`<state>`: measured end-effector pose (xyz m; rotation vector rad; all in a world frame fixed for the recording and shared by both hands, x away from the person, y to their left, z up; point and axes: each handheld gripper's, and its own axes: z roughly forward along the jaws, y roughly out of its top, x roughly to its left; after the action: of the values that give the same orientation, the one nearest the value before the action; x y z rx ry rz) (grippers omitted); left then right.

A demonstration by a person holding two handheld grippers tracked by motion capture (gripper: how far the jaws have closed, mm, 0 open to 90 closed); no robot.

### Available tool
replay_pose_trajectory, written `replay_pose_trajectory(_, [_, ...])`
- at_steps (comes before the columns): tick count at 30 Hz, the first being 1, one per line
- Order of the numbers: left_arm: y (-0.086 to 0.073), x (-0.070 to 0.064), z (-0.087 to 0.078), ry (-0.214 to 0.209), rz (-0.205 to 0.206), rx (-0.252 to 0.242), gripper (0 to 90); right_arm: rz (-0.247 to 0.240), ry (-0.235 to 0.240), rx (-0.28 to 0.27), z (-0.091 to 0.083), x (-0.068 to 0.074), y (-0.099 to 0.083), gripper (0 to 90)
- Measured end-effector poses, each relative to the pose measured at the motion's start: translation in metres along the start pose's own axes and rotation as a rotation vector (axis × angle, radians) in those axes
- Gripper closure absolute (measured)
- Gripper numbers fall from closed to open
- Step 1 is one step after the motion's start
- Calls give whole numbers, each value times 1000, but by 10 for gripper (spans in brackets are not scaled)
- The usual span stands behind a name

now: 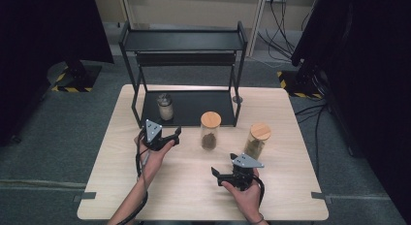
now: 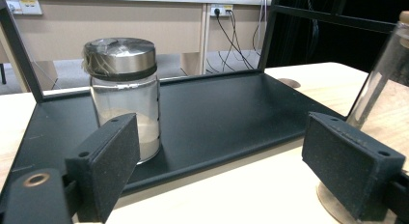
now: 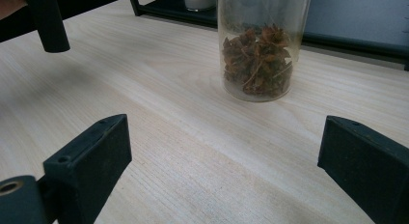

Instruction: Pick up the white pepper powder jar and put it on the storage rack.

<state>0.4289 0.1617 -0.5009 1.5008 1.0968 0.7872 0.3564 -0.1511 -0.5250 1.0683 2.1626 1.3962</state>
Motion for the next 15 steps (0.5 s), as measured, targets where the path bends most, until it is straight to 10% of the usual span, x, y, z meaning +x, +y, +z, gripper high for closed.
replay_pose_trajectory(15, [-5,-8,-15,-44,-3,8,130,2,0,-2,0,0,0,48])
